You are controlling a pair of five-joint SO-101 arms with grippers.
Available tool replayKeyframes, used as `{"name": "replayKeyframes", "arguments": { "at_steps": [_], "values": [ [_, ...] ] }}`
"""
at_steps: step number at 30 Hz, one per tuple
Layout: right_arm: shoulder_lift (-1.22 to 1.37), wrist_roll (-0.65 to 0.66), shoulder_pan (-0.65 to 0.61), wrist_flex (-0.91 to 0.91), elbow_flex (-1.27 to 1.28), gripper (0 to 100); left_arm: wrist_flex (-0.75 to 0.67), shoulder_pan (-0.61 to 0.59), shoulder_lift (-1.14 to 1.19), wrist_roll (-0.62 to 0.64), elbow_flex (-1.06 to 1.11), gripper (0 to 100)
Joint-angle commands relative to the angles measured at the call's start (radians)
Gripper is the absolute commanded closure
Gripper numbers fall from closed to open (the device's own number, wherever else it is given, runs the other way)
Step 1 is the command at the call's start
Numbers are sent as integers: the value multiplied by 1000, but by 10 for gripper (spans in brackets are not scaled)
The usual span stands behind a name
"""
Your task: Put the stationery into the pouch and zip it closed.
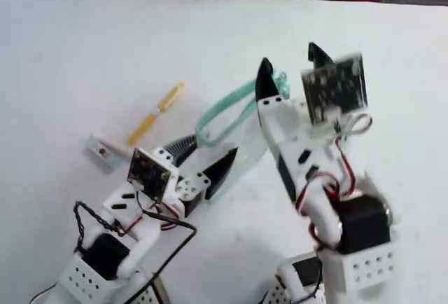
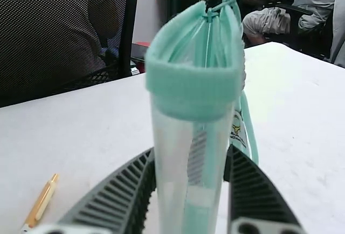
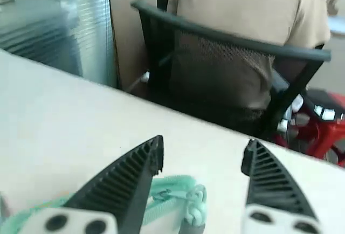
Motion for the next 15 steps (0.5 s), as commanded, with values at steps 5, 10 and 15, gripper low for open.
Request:
{"name": "replayKeyframes", "arguments": {
  "at_steps": [5,10,15],
  "values": [
    [302,-130,2,483,-503,766,-8,-4,-8,5,-35,797],
    [421,-143,-59,618,-638,767,-8,-5,-7,5,-34,797],
    [481,-140,-22,630,-631,768,-8,-10,-7,5,-34,797]
  ]
}}
